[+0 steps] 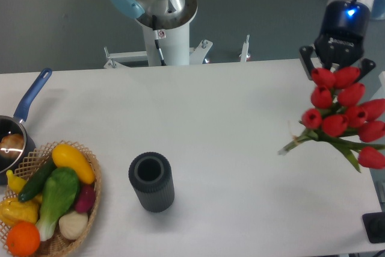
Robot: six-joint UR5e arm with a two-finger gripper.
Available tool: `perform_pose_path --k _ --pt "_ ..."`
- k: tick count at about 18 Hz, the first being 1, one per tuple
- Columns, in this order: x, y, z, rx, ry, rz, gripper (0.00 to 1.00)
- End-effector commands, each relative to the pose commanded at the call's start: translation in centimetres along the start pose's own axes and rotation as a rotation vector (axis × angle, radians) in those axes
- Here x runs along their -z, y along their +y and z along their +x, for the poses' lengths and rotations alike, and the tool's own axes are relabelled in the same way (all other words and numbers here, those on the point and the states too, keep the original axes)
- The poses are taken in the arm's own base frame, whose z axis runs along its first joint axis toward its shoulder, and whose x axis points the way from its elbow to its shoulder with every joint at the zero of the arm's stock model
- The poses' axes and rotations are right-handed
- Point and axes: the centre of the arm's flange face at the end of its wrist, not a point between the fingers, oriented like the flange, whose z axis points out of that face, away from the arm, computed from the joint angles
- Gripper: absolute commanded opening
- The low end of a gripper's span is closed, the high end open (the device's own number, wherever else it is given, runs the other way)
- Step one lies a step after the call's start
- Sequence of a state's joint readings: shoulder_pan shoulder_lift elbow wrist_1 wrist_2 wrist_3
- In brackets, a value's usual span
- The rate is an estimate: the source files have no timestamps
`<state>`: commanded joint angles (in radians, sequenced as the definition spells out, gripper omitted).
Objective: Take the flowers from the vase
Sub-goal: 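Carry the held tulips up and away from the vase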
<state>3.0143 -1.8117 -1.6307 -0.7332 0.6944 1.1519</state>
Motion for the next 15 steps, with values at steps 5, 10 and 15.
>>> perform_pose_path --k 5,10,15 --pt "-1.3 -0.7 0.8 -0.042 -0.044 -0.165 0.00" --pt "-2.6 -1.9 2.2 -0.152 -0.006 -0.421 0.00" --pt "-3.4 -2.2 3.3 -0.255 0.059 -0.628 0.00"
